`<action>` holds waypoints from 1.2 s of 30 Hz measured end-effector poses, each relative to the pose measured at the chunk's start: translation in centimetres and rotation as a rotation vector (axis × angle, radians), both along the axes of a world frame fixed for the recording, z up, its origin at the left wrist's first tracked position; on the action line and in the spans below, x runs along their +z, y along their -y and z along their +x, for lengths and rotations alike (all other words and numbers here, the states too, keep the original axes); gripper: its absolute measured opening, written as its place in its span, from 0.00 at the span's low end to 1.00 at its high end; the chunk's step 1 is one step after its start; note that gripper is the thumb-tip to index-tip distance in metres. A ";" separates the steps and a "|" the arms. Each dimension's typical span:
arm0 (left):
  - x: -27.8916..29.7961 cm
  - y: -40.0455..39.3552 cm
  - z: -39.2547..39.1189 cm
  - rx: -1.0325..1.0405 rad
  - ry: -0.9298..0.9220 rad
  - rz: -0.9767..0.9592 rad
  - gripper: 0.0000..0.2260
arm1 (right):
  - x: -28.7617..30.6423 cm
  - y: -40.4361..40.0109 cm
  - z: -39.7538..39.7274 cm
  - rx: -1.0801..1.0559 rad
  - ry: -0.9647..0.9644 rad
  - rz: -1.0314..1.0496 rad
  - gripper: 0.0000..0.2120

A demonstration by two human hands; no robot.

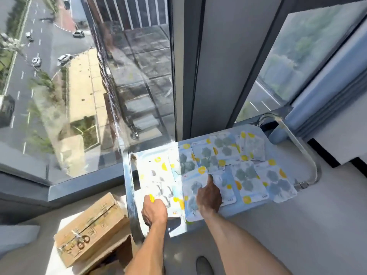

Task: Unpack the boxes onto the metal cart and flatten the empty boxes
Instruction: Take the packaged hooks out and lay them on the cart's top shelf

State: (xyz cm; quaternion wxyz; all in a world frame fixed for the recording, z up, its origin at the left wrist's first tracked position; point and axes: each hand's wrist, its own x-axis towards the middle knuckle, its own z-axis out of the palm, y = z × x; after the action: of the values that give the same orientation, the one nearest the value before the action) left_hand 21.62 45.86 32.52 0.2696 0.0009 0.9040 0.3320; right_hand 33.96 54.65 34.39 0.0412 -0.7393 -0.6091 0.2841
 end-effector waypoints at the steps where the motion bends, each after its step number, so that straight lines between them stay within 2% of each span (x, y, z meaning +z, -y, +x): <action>1: -0.9 -0.2 -0.3 0.007 0.004 -0.018 0.16 | -0.7 -0.5 -0.3 0.018 -0.005 -0.009 0.25; 4: -2.6 -0.2 -0.6 0.022 0.026 -0.124 0.14 | -2.6 -1.3 -0.9 0.062 0.010 -0.037 0.24; 10: -4.6 0.4 0.5 0.039 0.064 -0.274 0.17 | -4.6 -0.9 -1.4 0.052 0.044 -0.157 0.27; 15: -3.5 0.1 1.1 -0.055 -0.067 -0.314 0.19 | -4.5 -0.8 -2.1 0.096 0.107 -0.110 0.27; 19: -1.9 -0.6 1.2 -0.234 -0.216 -0.253 0.17 | -3.6 -0.9 -2.9 0.144 0.061 -0.032 0.23; 22: 0.4 -0.1 0.4 -0.343 -0.279 -0.117 0.16 | -1.7 0.3 -3.8 0.152 -0.042 0.053 0.20; 24: 1.7 0.9 -0.3 -0.376 -0.305 -0.038 0.16 | -0.8 1.2 -4.3 0.238 -0.052 0.105 0.20; 26: 3.4 2.7 -1.4 -0.351 -0.331 0.012 0.15 | 0.4 3.0 -4.9 0.337 -0.065 0.130 0.19; 29: 5.9 5.7 -3.8 -0.337 -0.426 0.054 0.14 | 2.7 6.1 -7.0 0.300 -0.258 0.237 0.17; 32: 8.1 9.9 -7.9 -0.249 -0.462 0.038 0.16 | 5.1 10.3 -10.5 0.329 -0.211 0.316 0.17; 36: 8.4 17.8 -13.4 -0.146 -0.373 -0.064 0.20 | 7.0 16.7 -15.7 0.481 -0.235 0.368 0.15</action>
State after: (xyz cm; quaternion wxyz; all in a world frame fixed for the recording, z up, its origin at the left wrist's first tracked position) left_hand 8.26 28.03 40.88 0.1208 0.1195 0.9459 0.2766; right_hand 18.27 37.96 41.35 0.1760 -0.5162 -0.7987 0.2542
